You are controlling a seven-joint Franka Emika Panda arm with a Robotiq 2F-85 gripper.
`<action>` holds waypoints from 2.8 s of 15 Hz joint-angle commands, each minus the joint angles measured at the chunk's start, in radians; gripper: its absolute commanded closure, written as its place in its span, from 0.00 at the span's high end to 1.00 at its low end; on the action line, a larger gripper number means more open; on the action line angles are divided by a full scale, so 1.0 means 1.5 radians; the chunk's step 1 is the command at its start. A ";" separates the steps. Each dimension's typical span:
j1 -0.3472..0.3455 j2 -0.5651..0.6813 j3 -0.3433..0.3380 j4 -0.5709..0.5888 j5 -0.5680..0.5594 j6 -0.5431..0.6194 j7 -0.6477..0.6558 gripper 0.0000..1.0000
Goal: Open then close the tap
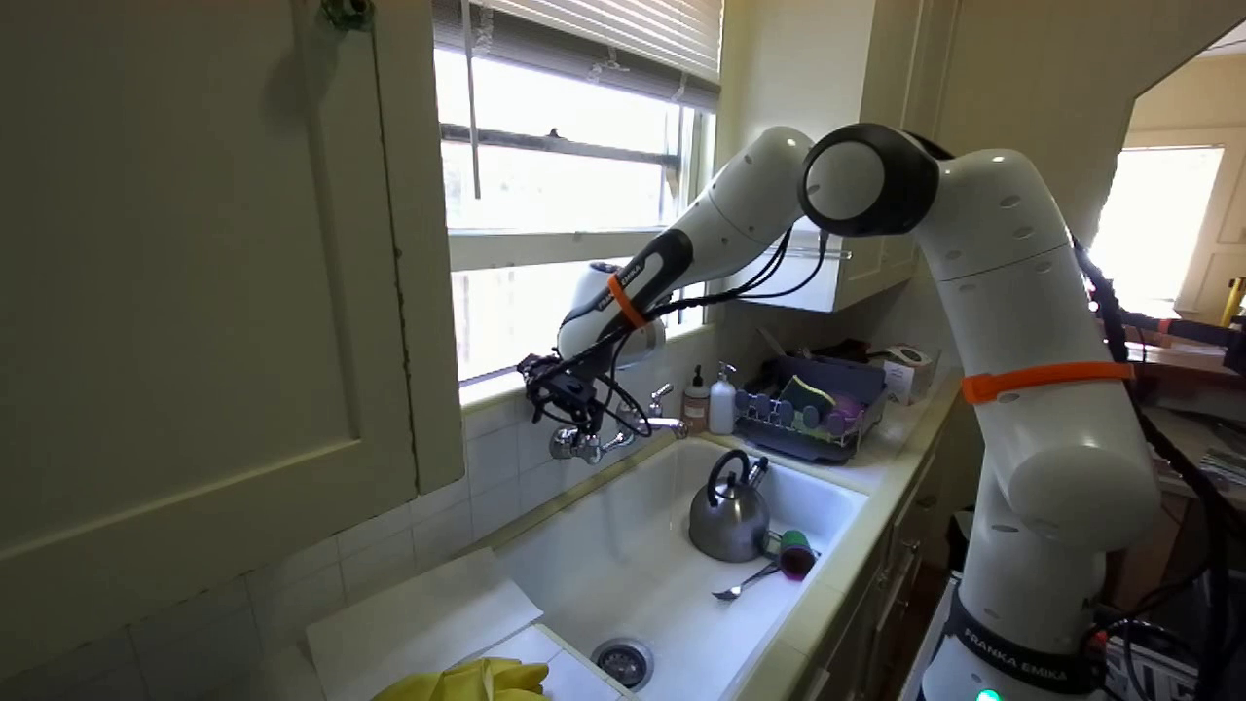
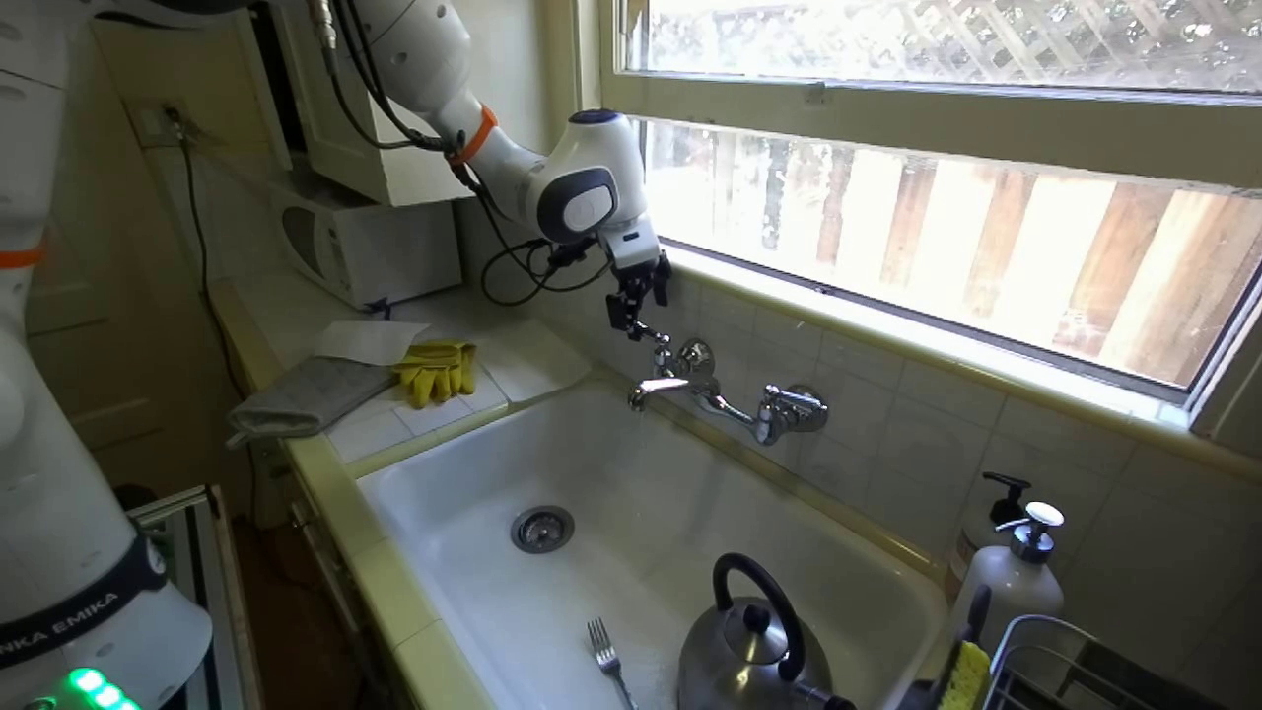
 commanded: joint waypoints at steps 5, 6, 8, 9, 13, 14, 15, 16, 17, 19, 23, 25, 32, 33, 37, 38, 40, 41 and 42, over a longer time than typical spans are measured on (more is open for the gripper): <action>0.001 0.013 0.000 0.030 0.014 0.062 0.018 1.00; 0.001 0.013 -0.001 0.032 0.012 0.058 0.018 1.00; 0.001 0.017 -0.001 0.038 0.012 0.058 0.016 1.00; -0.002 0.019 0.002 0.040 0.014 0.061 0.012 1.00; -0.006 0.022 0.006 0.045 0.026 0.073 0.014 1.00; -0.008 0.020 0.008 0.044 0.026 0.063 0.007 1.00; -0.007 0.016 0.008 0.041 0.021 0.049 0.003 1.00; -0.007 0.011 0.008 0.037 0.020 0.043 0.000 1.00; -0.007 -0.001 0.008 0.028 0.016 0.024 -0.005 1.00; -0.008 -0.016 0.010 0.014 0.008 -0.005 -0.026 1.00; -0.003 -0.049 0.003 -0.007 -0.013 -0.060 -0.068 1.00; -0.010 -0.075 0.009 -0.017 -0.023 -0.097 -0.108 1.00; -0.043 -0.162 0.027 -0.030 -0.036 -0.251 -0.326 1.00; -0.049 -0.171 0.028 -0.033 -0.035 -0.266 -0.364 1.00; -0.073 -0.206 0.025 -0.043 -0.035 -0.328 -0.509 1.00; -0.079 -0.214 0.022 -0.046 -0.042 -0.346 -0.541 1.00; -0.090 -0.228 0.018 -0.054 -0.061 -0.363 -0.589 1.00; -0.096 -0.236 0.017 -0.059 -0.071 -0.369 -0.610 1.00; -0.102 -0.243 0.016 -0.063 -0.081 -0.372 -0.631 1.00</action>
